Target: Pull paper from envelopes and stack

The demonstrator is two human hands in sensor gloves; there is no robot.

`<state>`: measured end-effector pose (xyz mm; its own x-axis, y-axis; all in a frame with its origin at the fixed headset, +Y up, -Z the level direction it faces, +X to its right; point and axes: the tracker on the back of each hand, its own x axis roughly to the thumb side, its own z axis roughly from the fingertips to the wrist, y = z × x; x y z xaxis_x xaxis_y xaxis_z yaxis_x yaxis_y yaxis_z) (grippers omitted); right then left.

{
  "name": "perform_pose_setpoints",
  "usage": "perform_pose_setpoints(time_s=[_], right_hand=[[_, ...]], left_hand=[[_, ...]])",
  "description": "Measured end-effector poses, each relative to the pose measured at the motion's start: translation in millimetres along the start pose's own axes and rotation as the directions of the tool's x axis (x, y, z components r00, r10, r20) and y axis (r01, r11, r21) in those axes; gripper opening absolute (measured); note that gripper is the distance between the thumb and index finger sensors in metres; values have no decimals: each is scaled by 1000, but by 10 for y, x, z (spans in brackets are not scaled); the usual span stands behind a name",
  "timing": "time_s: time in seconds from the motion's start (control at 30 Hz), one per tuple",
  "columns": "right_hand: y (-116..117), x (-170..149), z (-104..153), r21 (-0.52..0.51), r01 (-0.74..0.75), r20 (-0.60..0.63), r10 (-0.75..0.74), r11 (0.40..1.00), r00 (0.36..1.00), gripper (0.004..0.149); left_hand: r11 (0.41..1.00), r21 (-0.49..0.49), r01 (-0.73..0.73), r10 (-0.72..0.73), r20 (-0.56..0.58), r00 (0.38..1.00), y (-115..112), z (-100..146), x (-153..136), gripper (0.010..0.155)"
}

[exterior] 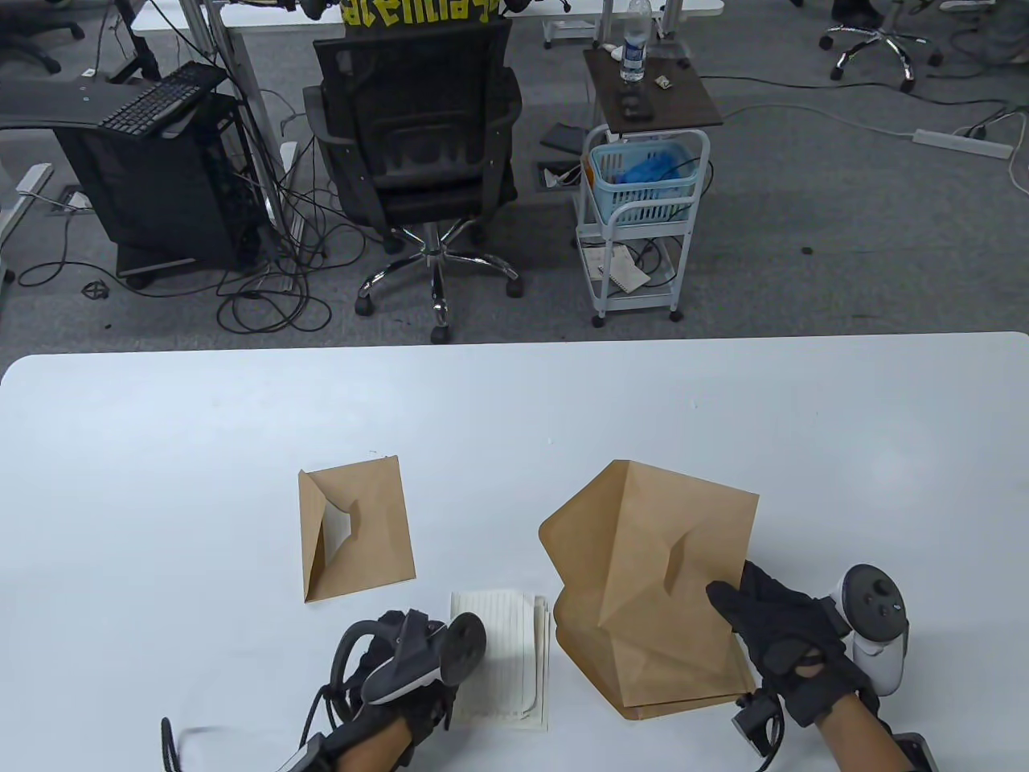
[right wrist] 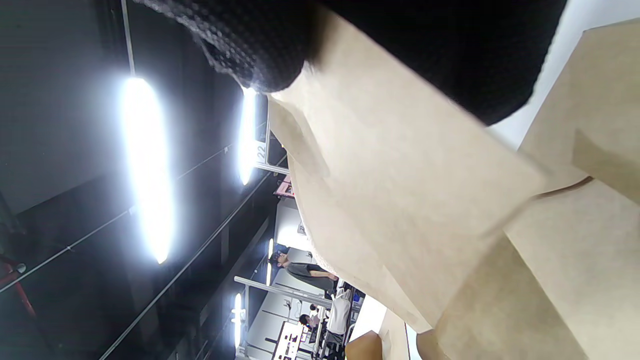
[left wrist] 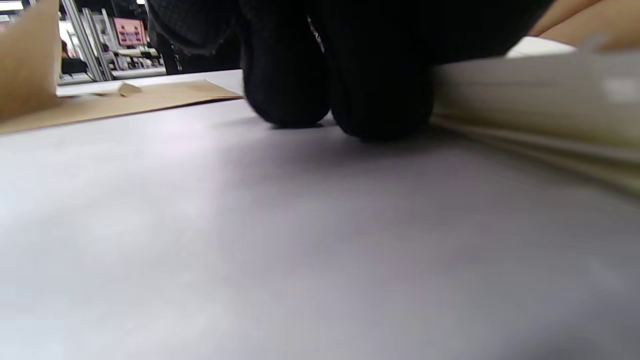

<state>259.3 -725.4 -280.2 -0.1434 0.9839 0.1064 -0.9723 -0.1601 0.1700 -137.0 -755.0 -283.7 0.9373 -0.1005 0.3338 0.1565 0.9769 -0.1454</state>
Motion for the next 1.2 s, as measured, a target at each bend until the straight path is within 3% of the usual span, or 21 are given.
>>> perform_pose_setpoints(time_s=[0.2, 0.43, 0.63, 0.8, 0.93, 1.2], right_hand=[[13, -11, -12, 2, -1, -7, 1, 1000, 1000, 50], [29, -24, -17, 8, -8, -14, 9, 1000, 1000, 50], [29, -27, -16, 10, -8, -13, 8, 1000, 1000, 50], [24, -22, -17, 10, 1, -11, -1, 1000, 1000, 50], [19, -15, -15, 19, 11, -16, -11, 1000, 1000, 50], [24, -26, -18, 30, 19, -31, -18, 999, 999, 51]], left_hand=[[1000, -9, 14, -14, -21, 1000, 13, -3, 24, 45], [997, -36, -70, 69, -36, 997, -2, 15, -27, 48], [994, -21, -110, 109, -35, 993, 112, 53, -96, 58], [993, 103, -56, 60, -30, 998, 341, 118, -189, 74], [975, 220, -14, 24, -43, 999, 451, 230, -270, 77], [937, 348, -18, 45, -70, 997, 351, 333, -410, 79]])
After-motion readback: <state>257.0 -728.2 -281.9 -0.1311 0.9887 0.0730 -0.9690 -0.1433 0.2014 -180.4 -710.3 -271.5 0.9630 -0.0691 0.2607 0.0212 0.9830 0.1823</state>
